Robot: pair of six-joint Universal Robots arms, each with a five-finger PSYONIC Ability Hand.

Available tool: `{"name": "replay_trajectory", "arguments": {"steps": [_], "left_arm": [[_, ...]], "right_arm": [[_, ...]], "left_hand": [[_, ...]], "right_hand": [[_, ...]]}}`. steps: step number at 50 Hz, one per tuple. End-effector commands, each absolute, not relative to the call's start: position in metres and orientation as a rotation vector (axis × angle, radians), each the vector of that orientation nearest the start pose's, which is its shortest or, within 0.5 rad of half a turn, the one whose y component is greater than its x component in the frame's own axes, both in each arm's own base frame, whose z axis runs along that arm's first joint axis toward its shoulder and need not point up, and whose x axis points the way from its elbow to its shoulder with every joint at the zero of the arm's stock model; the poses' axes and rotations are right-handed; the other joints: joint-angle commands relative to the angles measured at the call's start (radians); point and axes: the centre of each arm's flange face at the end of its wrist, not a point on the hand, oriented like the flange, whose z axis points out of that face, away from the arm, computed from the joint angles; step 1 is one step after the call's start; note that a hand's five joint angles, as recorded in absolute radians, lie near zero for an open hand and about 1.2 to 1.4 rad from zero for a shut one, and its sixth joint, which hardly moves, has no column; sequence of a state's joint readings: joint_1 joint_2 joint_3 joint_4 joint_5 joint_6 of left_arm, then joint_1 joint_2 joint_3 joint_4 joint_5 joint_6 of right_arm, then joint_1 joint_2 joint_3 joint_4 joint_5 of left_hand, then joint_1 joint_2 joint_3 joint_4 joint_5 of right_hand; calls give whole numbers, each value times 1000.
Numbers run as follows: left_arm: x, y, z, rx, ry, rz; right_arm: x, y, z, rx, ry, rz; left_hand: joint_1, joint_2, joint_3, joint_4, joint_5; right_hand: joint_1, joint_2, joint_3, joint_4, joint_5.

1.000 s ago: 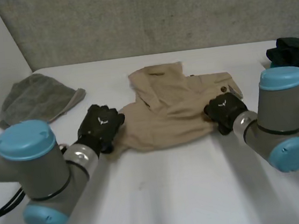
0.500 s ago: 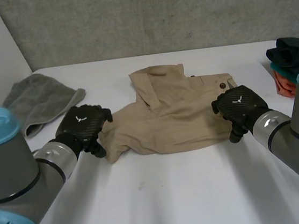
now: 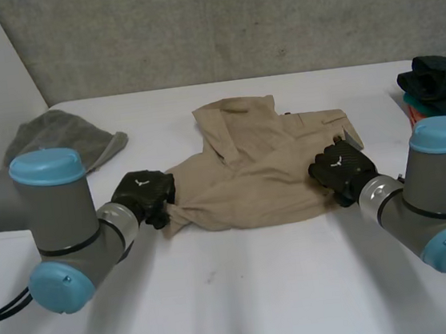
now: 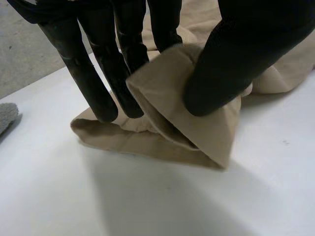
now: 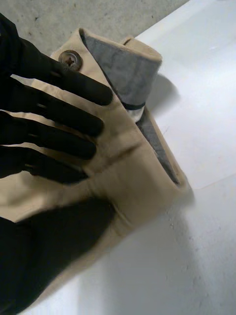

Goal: Fold the laundry.

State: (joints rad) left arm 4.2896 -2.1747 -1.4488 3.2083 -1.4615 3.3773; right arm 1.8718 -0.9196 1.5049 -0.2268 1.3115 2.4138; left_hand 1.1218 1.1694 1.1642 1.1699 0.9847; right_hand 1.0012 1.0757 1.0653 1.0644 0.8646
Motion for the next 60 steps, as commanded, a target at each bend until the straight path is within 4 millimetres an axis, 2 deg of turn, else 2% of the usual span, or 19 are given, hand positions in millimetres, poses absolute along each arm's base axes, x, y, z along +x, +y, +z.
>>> {"name": "replay_trajectory", "arguments": {"steps": [1, 4, 7, 8, 9, 12, 16, 18, 23, 27, 32, 36, 40, 43, 44, 48, 51, 54, 60], "left_arm": [[-294, -270, 148, 1077, 2601, -1816], [-292, -265, 178, 1071, 2565, -1872], [-283, -257, 228, 1030, 2491, -1971], [-282, -254, 242, 1023, 2467, -2006], [-279, -249, 270, 1004, 2406, -2093], [-274, -240, 312, 973, 2298, -2232], [-259, -221, 379, 903, 2078, -2455], [-255, -218, 389, 896, 2031, -2477], [-251, -216, 387, 958, 1988, -2403], [-255, -224, 355, 1053, 2042, -2250], [-271, -264, 290, 1154, 2161, -2037], [-291, -303, 267, 1139, 2095, -2101], [-310, -340, 289, 1044, 1849, -2350], [-322, -364, 345, 848, 1428, -2687], [-323, -366, 377, 724, 1201, -2822], [-328, -355, 419, 524, 859, -3024], [-327, -342, 436, 439, 807, -3067], [-324, -340, 423, 467, 924, -3026], [-318, -333, 375, 584, 1171, -2910]], "right_arm": [[262, -319, 125, -1472, 2115, -1875], [261, -319, 133, -1457, 2118, -1890], [258, -314, 177, -1429, 2074, -1983], [256, -308, 213, -1416, 2036, -2052], [254, -304, 231, -1404, 2023, -2084], [246, -290, 291, -1354, 2006, -2171], [239, -283, 339, -1247, 2021, -2210], [237, -282, 349, -1226, 2023, -2214], [233, -278, 358, -1218, 2056, -2187], [235, -278, 342, -1237, 2102, -2097], [242, -292, 303, -1256, 2179, -1964], [251, -322, 273, -1217, 2201, -1956], [258, -363, 274, -997, 2129, -2174], [260, -392, 307, -747, 1920, -2466], [262, -399, 328, -630, 1763, -2589], [265, -398, 386, -368, 1275, -2803], [269, -389, 415, -295, 1027, -2864], [274, -389, 412, -345, 1020, -2842], [282, -394, 363, -471, 1254, -2706]], "left_hand": [[274, 227, 232, 226, 237], [274, 227, 232, 226, 237], [274, 227, 232, 226, 237], [274, 227, 232, 226, 237], [274, 227, 232, 226, 237], [274, 227, 232, 226, 237], [274, 227, 232, 226, 237], [274, 227, 232, 226, 237], [274, 227, 232, 226, 237], [274, 227, 232, 226, 237], [274, 227, 232, 226, 237], [274, 227, 232, 226, 237], [274, 227, 232, 226, 237], [274, 227, 232, 226, 237], [274, 227, 232, 226, 237], [274, 227, 232, 226, 237], [274, 227, 232, 226, 237], [274, 227, 232, 226, 237], [274, 227, 232, 226, 237]], "right_hand": [[395, 321, 331, 332, 357], [395, 321, 331, 332, 357], [395, 321, 331, 332, 357], [395, 321, 331, 332, 357], [395, 321, 331, 332, 357], [395, 321, 331, 332, 357], [395, 321, 331, 332, 357], [395, 321, 331, 332, 357], [395, 321, 331, 332, 357], [395, 321, 331, 332, 357], [395, 321, 331, 332, 357], [395, 321, 331, 332, 357], [395, 321, 331, 332, 357], [395, 321, 331, 332, 357], [395, 321, 331, 332, 357], [395, 321, 331, 332, 357], [395, 321, 331, 332, 357], [395, 321, 331, 332, 357], [395, 321, 331, 332, 357]]}}
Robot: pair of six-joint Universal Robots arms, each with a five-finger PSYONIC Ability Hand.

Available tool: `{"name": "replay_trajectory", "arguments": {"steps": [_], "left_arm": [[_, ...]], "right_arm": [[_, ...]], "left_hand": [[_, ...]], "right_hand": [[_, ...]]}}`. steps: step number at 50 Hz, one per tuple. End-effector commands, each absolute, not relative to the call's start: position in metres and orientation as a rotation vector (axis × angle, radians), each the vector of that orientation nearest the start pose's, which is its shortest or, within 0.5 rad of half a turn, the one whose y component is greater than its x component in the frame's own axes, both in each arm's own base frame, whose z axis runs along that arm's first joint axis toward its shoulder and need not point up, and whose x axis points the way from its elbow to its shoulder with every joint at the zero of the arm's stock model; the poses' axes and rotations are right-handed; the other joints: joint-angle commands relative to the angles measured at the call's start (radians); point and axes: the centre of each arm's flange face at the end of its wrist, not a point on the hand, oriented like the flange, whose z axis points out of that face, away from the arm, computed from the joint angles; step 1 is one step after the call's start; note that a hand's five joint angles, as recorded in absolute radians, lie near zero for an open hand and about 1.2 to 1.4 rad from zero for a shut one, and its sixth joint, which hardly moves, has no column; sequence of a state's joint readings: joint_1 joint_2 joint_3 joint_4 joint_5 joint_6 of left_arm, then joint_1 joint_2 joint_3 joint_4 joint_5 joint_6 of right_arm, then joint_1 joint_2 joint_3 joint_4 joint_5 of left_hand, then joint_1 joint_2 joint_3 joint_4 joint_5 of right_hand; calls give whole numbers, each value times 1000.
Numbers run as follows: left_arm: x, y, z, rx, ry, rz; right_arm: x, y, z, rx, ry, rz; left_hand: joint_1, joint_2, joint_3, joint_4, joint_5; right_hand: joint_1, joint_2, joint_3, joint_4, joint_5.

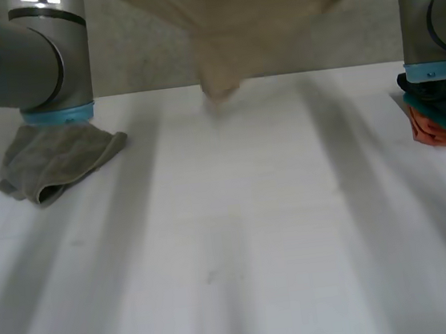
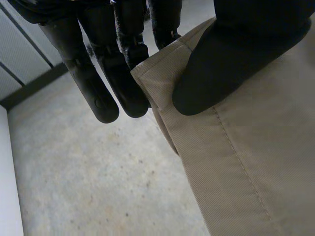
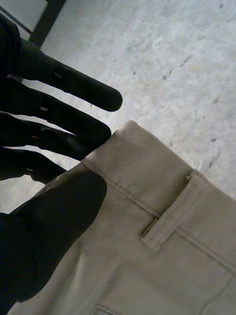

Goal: Fold the laundry.

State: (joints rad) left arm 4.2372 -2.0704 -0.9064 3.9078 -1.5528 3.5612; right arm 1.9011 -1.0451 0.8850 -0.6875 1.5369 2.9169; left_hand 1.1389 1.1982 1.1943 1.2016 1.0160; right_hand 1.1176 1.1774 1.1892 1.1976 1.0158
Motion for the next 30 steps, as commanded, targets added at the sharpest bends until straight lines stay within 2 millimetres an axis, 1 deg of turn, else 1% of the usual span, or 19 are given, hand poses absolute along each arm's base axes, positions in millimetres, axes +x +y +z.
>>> {"name": "replay_trajectory", "arguments": {"steps": [1, 3, 4, 5, 6, 7, 9, 10, 11, 14, 15, 17, 18, 20, 24, 25, 27, 29, 30], "left_arm": [[-317, -332, 356, 622, 1250, -2867], [-317, -329, 335, 668, 1338, -2814], [-316, -325, 310, 725, 1435, -2754], [-316, -322, 299, 755, 1482, -2722], [-314, -319, 285, 786, 1541, -2677], [-313, -314, 261, 843, 1633, -2602], [-311, -307, 238, 903, 1725, -2515], [-309, -303, 227, 930, 1768, -2469], [-306, -295, 203, 990, 1853, -2367], [-300, -282, 177, 1079, 1943, -2216], [-297, -272, 165, 1144, 1983, -2121], [-293, -261, 157, 1195, 2019, -2036], [-286, -252, 158, 1225, 2049, -1965], [-280, -244, 166, 1234, 2062, -1925], [-265, -217, 187, 1268, 2125, -1808], [-262, -212, 191, 1279, 2139, -1786], [-254, -194, 200, 1317, 2181, -1717], [-248, -181, 204, 1346, 2215, -1661], [-243, -169, 204, 1379, 2254, -1588]], "right_arm": [[283, -396, 344, -506, 1343, -2659], [284, -397, 327, -534, 1422, -2613], [284, -399, 297, -580, 1542, -2537], [284, -399, 289, -595, 1573, -2515], [285, -398, 263, -650, 1668, -2441], [286, -398, 250, -684, 1713, -2403], [286, -395, 225, -750, 1802, -2331], [286, -392, 201, -825, 1886, -2265], [287, -389, 191, -867, 1923, -2234], [285, -376, 166, -1041, 2040, -2130], [284, -372, 163, -1079, 2068, -2107], [281, -364, 157, -1147, 2118, -2049], [278, -355, 154, -1216, 2163, -1987], [274, -346, 153, -1278, 2207, -1920], [262, -320, 165, -1382, 2300, -1759], [257, -309, 169, -1411, 2341, -1682], [252, -298, 171, -1438, 2368, -1595], [247, -279, 176, -1476, 2403, -1479], [245, -273, 178, -1493, 2411, -1449]], "left_hand": [[257, 198, 202, 195, 206], [257, 198, 202, 195, 206], [257, 198, 202, 195, 206], [257, 198, 202, 195, 206], [257, 198, 202, 195, 206], [257, 198, 202, 195, 206], [257, 198, 202, 195, 206], [257, 198, 202, 195, 206], [257, 198, 202, 195, 206], [257, 198, 202, 195, 206], [257, 198, 202, 195, 206], [257, 198, 202, 195, 206], [257, 198, 202, 195, 206], [257, 198, 202, 195, 206], [257, 198, 202, 195, 206], [257, 198, 202, 195, 206], [257, 198, 202, 195, 206], [257, 198, 202, 195, 206], [257, 198, 202, 195, 206]], "right_hand": [[279, 219, 207, 199, 206], [279, 219, 207, 199, 206], [279, 219, 207, 199, 206], [279, 219, 207, 199, 206], [279, 219, 207, 199, 206], [279, 219, 207, 199, 206], [279, 219, 207, 199, 206], [279, 219, 207, 199, 206], [279, 219, 207, 199, 206], [279, 219, 207, 199, 206], [279, 219, 207, 199, 206], [279, 219, 207, 199, 206], [279, 219, 207, 199, 206], [279, 219, 207, 199, 206], [279, 219, 207, 199, 206], [279, 219, 207, 199, 206], [279, 219, 207, 199, 206], [279, 219, 207, 199, 206], [279, 219, 207, 199, 206]]}}
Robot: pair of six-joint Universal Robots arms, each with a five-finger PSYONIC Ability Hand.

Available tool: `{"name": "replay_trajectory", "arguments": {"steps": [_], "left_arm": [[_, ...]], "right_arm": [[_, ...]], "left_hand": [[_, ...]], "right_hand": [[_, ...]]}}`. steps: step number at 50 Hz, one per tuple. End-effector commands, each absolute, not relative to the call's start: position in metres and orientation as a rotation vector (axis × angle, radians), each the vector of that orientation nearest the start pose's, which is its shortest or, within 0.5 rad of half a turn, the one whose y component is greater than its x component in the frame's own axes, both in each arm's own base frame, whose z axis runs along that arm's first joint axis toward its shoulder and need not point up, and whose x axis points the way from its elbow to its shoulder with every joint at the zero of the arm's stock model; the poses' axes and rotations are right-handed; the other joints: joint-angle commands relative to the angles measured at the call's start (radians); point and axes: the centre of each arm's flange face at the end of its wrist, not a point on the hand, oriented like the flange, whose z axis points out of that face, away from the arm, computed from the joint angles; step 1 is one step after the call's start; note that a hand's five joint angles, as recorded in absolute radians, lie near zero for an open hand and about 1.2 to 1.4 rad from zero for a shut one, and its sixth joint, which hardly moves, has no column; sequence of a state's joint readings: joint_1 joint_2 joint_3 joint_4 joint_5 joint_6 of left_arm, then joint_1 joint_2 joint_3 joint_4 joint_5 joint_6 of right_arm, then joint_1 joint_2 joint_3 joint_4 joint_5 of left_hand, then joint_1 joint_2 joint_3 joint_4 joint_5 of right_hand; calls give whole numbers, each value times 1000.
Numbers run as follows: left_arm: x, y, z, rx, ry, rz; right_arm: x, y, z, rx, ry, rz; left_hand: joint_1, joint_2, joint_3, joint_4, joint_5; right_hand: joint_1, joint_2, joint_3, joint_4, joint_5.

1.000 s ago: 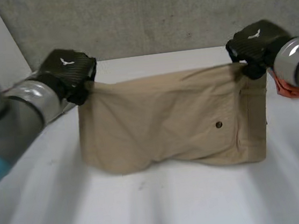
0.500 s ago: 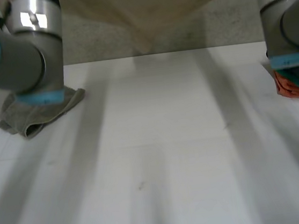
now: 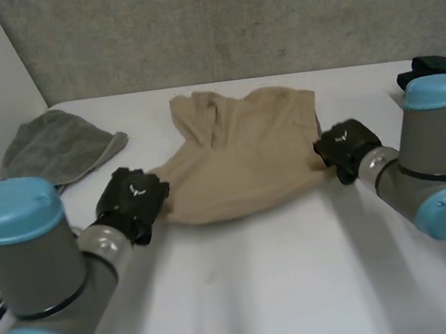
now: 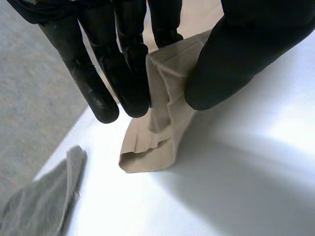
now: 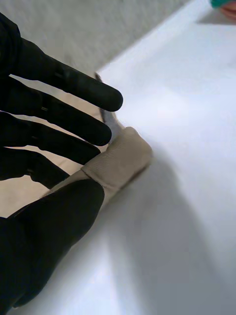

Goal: Fold the laundry.

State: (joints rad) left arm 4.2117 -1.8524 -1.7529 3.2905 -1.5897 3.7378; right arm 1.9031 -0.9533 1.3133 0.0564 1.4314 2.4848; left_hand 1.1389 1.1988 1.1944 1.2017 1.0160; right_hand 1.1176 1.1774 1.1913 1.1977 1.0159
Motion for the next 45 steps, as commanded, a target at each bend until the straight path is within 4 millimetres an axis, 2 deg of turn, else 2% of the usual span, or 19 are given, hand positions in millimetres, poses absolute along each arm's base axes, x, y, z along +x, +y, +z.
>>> {"name": "replay_trajectory", "arguments": {"steps": [1, 7, 8, 11, 13, 15, 16, 17, 19, 20, 24, 26, 30, 33, 34, 37, 38, 42, 45], "left_arm": [[-241, -164, 203, 1396, 2268, -1553], [-227, -114, 187, 1697, 2282, -1172], [-225, -94, 182, 1819, 2255, -1070], [-222, -69, 179, 1977, 2212, -975], [-223, -65, 184, 2012, 2191, -994], [-228, -75, 189, 1981, 2175, -1080], [-235, -91, 197, 1914, 2146, -1204], [-237, -100, 201, 1877, 2128, -1268], [-244, -118, 211, 1801, 2082, -1405], [-250, -136, 222, 1722, 2024, -1551], [-275, -169, 253, 1601, 1808, -1914], [-285, -181, 256, 1600, 1748, -2002], [-319, -219, 245, 1687, 1651, -2143], [-335, -236, 232, 1760, 1673, -2140], [-342, -251, 222, 1795, 1697, -2121], [-347, -276, 207, 1821, 1754, -2074], [-349, -290, 194, 1849, 1797, -2020], [-351, -313, 160, 1904, 1888, -1883], [-351, -319, 144, 1945, 1869, -1816]], "right_arm": [[242, -267, 181, -1514, 2419, -1422], [221, -208, 188, -1836, 2389, -1184], [218, -201, 188, -1871, 2380, -1157], [208, -179, 188, -1952, 2352, -1100], [204, -173, 186, -1969, 2350, -1083], [201, -167, 182, -1967, 2359, -1052], [201, -166, 181, -1965, 2360, -1048], [200, -166, 180, -1961, 2360, -1046], [202, -167, 177, -1951, 2337, -1076], [203, -168, 177, -1948, 2331, -1091], [206, -173, 175, -1918, 2308, -1178], [208, -174, 175, -1899, 2306, -1204], [211, -176, 174, -1833, 2312, -1252], [213, -178, 173, -1808, 2316, -1273], [213, -178, 172, -1806, 2316, -1275], [213, -179, 167, -1799, 2321, -1265], [213, -179, 166, -1799, 2321, -1267], [213, -179, 163, -1797, 2320, -1274], [213, -181, 161, -1795, 2320, -1288]], "left_hand": [[257, 197, 202, 195, 206], [257, 197, 202, 195, 206], [257, 197, 202, 195, 206], [257, 197, 202, 195, 206], [257, 197, 202, 195, 206], [200, 140, 144, 137, 148], [-318, -378, -374, -381, -370], [-542, -601, -597, -604, -593], [-784, -843, -839, -846, -835], [-886, -946, -942, -949, -938], [-884, -944, -940, -947, -936], [-884, -944, -940, -947, -936], [-823, -883, -878, -886, -874], [-796, -856, -852, -859, -848], [-747, -807, -802, -810, -798], [-714, -774, -770, -777, -766], [-711, -771, -767, -774, -763], [-705, -765, -761, -768, -757], [-705, -765, -761, -768, -757]], "right_hand": [[279, 219, 205, 199, 206], [279, 219, 205, 199, 206], [279, 219, 205, 199, 206], [279, 219, 205, 199, 206], [279, 219, 205, 199, 206], [279, 219, 205, 199, 206], [279, 219, 205, 199, 206], [279, 219, 205, 199, 206], [279, 219, 205, 199, 206], [279, 219, 205, 199, 206], [279, 219, 205, 199, 206], [279, 219, 205, 199, 206], [279, 219, 205, 199, 206], [279, 219, 205, 199, 206], [279, 219, 205, 199, 206], [279, 219, 205, 199, 206], [279, 219, 205, 199, 206], [279, 219, 205, 199, 206], [279, 219, 205, 199, 206]]}}
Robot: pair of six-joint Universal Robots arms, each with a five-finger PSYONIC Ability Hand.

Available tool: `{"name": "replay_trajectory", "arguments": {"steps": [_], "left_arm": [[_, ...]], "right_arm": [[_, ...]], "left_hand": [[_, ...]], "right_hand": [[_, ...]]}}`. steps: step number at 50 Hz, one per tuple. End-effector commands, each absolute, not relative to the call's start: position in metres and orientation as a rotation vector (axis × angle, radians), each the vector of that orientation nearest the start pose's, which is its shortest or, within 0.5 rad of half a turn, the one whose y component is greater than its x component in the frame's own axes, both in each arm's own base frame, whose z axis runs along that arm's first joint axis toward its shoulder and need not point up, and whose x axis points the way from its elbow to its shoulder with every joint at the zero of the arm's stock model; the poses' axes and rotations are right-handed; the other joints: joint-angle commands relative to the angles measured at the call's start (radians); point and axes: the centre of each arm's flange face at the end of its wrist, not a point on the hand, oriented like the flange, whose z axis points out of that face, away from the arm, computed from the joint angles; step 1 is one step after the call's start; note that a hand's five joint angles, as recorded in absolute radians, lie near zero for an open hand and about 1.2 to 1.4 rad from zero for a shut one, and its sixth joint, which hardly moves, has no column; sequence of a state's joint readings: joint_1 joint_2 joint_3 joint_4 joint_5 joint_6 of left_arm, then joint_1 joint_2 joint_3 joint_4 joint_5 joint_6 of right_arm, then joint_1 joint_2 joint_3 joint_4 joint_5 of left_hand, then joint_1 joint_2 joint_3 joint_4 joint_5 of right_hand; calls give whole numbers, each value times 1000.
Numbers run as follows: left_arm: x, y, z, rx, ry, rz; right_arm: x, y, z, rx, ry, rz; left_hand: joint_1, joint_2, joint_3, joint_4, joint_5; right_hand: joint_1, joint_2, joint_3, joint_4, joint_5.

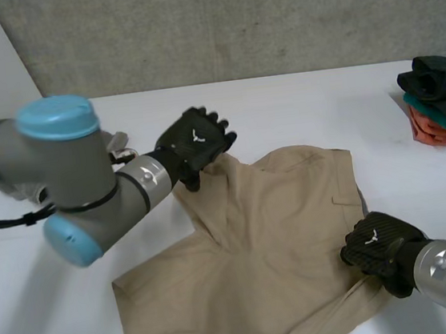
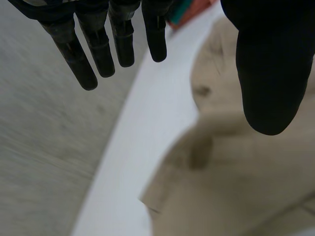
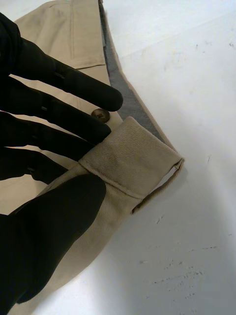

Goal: Fold the laundry.

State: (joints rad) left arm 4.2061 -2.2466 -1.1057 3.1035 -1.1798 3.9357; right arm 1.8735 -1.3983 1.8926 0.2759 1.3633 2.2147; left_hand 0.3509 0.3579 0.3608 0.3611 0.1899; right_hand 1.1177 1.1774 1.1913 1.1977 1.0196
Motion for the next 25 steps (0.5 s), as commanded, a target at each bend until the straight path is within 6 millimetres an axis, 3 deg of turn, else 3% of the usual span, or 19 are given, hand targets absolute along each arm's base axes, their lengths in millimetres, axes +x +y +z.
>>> {"name": "replay_trajectory", "arguments": {"steps": [1, 4, 6, 7, 8, 14, 19, 25], "left_arm": [[-351, -323, 139, -1858, -1738, 1695], [-349, -325, 134, -1912, -1723, 1706], [-346, -329, 130, -1919, -1745, 1706], [-342, -332, 128, -1908, -1781, 1704], [-340, -333, 127, -1902, -1806, 1703], [-326, -332, 118, -1861, -1997, 1681], [-308, -326, 132, -1742, -2129, 1717], [-284, -325, 127, -1608, -2363, 1688]], "right_arm": [[213, -181, 160, -1798, 2321, -1288], [212, -183, 155, -1789, 2334, -1271], [212, -184, 154, -1787, 2337, -1266], [211, -184, 154, -1786, 2338, -1266], [212, -185, 154, -1786, 2337, -1271], [212, -187, 156, -1785, 2334, -1287], [213, -187, 156, -1787, 2328, -1291], [215, -187, 156, -1777, 2323, -1312]], "left_hand": [[121, 114, 111, 110, 107], [317, 310, 307, 307, 303], [678, 671, 668, 667, 664], [972, 965, 962, 962, 959], [1045, 1038, 1035, 1034, 1031], [1045, 1038, 1035, 1035, 1032], [1045, 1038, 1035, 1035, 1032], [1045, 1038, 1035, 1035, 1032]], "right_hand": [[279, 219, 205, 199, 202], [279, 219, 205, 199, 202], [279, 219, 205, 199, 202], [279, 219, 205, 199, 202], [279, 219, 205, 199, 202], [279, 219, 205, 199, 202], [279, 219, 205, 199, 202], [279, 219, 205, 199, 202]]}}
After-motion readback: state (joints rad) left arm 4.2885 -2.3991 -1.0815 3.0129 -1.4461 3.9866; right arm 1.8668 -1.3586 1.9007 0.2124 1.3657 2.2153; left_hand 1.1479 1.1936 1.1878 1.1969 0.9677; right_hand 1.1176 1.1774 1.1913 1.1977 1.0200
